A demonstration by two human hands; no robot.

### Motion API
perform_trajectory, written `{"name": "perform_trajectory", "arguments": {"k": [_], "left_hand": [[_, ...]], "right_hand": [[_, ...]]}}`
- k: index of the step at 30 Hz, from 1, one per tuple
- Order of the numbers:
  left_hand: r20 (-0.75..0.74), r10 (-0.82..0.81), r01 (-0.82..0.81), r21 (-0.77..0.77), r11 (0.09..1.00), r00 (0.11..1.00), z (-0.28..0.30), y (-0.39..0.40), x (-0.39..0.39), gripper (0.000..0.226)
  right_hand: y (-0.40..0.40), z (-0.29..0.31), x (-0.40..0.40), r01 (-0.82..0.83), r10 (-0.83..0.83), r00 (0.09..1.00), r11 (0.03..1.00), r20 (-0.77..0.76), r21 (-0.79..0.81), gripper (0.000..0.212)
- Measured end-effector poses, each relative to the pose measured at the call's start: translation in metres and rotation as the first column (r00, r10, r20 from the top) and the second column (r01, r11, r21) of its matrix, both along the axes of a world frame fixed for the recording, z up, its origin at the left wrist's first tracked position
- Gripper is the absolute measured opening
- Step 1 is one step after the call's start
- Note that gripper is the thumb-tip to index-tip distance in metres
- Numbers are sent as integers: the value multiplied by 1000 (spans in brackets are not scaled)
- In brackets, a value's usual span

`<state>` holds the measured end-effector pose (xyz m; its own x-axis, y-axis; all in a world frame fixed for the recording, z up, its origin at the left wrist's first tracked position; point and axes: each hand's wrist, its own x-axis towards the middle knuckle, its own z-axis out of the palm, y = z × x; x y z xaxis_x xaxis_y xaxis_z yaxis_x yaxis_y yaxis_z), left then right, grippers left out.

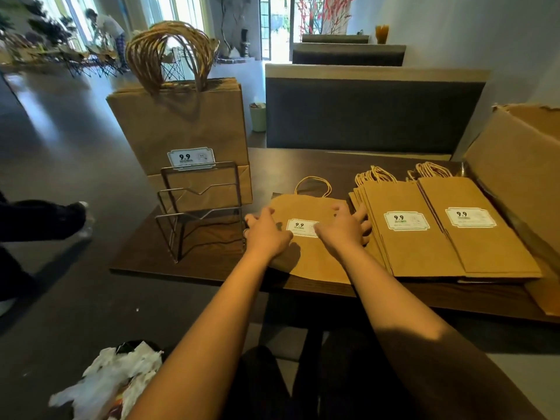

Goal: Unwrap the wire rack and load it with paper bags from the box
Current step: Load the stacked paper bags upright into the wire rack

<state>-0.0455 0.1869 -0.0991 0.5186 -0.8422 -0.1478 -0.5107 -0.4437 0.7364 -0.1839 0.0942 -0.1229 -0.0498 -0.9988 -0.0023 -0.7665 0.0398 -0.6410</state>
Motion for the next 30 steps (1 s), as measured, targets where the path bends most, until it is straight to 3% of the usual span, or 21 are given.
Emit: {"name": "perform_trajectory", "arguments": {"k": [4, 9, 10, 12, 14, 16, 18, 22, 26, 30], "left_hand": [[65, -3, 19, -246, 969, 998, 25, 3, -6, 76], [116, 20, 29, -410, 912, 993, 69, 12, -11, 65], [103, 19, 27, -436, 899, 995, 78, 15, -9, 61], [81, -9, 50, -526, 849, 997, 96, 19, -3, 52], [50, -24, 50, -612, 789, 998, 110, 23, 9, 44], [35, -2, 25, -672, 740, 999, 121, 27, 27, 37], [20, 18, 2, -705, 709, 1000, 129, 31, 50, 34], [-18, 102, -88, -670, 737, 995, 128, 41, 105, 19], [-121, 348, -348, -597, 723, 930, 112, 57, 163, 14], [-154, 364, -395, -363, 844, 918, 80, 59, 204, 22]], "right_hand": [[-5, 0, -2, 184, -160, 904, 983, 398, -22, 35], [-5, 2, -4, 253, -210, 799, 968, 563, 3, 50], [-6, 6, -6, 218, -205, 720, 974, 663, 65, 59], [-9, 17, -11, -23, -173, 434, 979, 884, 203, 76], [-2, 30, -14, -339, -91, 138, 931, 986, 133, 58], [8, 45, -14, -494, 20, 32, 870, 999, -2, 36], [14, 62, -5, -524, 165, 55, 844, 985, -112, 38], [8, 97, 39, -422, 314, 199, 882, 928, -209, 31], [2, 124, 87, -457, 400, 154, 839, 904, -294, 32], [-7, 135, 130, -483, 455, 209, 818, 865, -313, 31]]}}
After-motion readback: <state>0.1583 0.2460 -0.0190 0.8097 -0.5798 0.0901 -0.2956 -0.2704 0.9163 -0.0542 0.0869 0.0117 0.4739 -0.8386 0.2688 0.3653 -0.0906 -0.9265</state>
